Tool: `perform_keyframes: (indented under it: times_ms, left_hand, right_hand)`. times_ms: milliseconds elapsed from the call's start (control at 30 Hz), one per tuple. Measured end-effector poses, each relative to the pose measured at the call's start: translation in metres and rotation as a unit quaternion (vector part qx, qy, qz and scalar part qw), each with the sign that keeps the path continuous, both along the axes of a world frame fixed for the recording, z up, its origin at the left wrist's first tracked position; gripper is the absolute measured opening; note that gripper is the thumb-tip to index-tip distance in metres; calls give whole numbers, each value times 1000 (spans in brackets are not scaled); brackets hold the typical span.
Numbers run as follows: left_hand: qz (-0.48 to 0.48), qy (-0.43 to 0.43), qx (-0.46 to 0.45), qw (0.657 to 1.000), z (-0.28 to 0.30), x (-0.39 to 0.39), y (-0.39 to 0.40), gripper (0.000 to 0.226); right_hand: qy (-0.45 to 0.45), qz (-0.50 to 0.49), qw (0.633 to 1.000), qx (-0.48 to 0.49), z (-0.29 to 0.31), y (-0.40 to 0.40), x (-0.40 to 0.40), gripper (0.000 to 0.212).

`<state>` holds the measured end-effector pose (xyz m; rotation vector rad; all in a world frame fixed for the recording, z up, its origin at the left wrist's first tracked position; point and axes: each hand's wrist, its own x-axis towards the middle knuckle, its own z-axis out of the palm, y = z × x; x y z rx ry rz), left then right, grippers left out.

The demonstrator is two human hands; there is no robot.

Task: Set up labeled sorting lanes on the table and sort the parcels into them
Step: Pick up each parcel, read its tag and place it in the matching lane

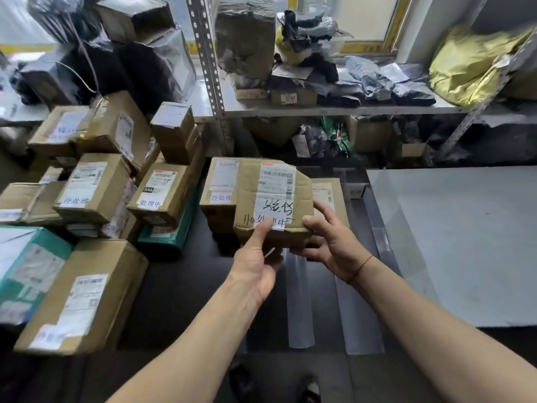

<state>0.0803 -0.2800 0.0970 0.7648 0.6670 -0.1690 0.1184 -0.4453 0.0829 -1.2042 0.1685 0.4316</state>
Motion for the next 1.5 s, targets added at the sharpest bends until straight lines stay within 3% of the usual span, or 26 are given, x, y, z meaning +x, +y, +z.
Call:
perform_keyframes:
  times_ms: [200, 367, 467, 567, 733, 933, 1300, 1500]
  left_hand:
    - [41, 12, -21, 999, -29, 10, -7, 53]
    - [31, 6, -27, 999, -39, 11, 6, 37]
    - [26, 1, -26, 999, -45, 14, 14, 42]
    - [30, 5, -29, 999, -49, 17, 17, 46]
    - [-5, 1, -54, 999, -52, 13, 6, 61]
    - [-20, 28, -69, 997, -69, 13, -8, 66]
    - [5, 61, -92, 994, -78, 9, -5, 52]
    - [15, 61, -84, 994, -80, 9, -7, 51]
  right_hand:
    - [32, 83, 993, -79, -12, -28, 18, 50]
    - [88, -71, 960, -255, -53, -37, 33, 26]
    - [113, -37, 940, -321, -70, -25, 37, 12]
    - [145, -21, 934, -325, -81, -15, 46, 14]
    - [210, -14, 944, -255, -89, -12, 56, 3]
    - [223, 1, 951, -213, -91, -18, 57, 29]
    - [216, 67, 940, -256, -100, -29, 59, 6]
    - [221, 60, 941, -248, -99, -32, 59, 13]
